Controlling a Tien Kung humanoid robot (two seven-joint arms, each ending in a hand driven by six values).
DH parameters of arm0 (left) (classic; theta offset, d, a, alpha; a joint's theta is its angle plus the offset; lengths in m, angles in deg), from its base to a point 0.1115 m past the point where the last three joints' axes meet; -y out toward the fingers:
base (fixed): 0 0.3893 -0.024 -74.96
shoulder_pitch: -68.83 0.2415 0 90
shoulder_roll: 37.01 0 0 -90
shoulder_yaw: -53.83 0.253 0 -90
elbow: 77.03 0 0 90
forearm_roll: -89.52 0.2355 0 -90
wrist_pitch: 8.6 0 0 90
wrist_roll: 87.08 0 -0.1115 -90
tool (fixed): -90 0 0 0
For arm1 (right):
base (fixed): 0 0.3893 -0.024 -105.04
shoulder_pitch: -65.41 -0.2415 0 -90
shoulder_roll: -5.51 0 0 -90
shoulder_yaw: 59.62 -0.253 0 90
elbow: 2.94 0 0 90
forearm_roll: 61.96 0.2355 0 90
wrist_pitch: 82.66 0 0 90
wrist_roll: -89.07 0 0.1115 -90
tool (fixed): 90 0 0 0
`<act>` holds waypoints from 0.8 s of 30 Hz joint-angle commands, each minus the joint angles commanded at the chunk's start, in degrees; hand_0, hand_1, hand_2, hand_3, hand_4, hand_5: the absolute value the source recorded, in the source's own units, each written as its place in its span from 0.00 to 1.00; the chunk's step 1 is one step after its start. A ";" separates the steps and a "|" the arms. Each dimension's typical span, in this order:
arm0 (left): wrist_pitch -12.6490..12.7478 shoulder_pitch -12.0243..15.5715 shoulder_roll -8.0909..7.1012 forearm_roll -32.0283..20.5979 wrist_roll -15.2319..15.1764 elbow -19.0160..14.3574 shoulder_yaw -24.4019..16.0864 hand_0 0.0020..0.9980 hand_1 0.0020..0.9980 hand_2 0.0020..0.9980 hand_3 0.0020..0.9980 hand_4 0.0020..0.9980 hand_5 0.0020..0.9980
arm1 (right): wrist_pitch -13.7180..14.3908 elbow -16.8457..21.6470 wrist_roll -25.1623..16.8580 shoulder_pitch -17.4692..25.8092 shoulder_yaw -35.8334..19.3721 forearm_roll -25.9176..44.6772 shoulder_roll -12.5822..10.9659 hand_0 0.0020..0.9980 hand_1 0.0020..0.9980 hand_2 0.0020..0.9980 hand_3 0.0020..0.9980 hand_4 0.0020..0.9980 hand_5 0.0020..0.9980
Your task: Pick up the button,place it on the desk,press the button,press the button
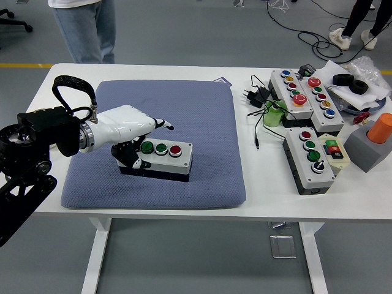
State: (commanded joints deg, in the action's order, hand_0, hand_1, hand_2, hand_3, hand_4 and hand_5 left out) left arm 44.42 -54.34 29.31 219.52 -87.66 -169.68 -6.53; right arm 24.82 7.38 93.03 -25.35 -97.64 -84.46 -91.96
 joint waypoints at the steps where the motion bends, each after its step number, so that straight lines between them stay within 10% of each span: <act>1: 0.00 0.03 -0.02 0.00 0.21 -0.01 0.07 0.10 0.00 0.03 0.88 0.49 0.00 | -0.01 0.00 0.02 0.01 0.01 -0.01 0.01 0.63 0.54 0.58 0.59 0.27 0.04; 24: 0.00 0.75 -0.48 0.00 1.92 0.46 1.57 0.12 0.00 0.02 0.86 0.52 0.00 | -0.03 0.00 -0.11 0.02 0.16 0.02 -0.05 0.63 0.54 0.58 0.59 0.27 0.04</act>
State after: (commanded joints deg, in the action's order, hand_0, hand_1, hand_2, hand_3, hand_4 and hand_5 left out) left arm 44.42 -53.59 28.83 219.52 -85.74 -169.22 -4.96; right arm 24.79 7.38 92.92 -25.34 -97.48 -84.44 -92.00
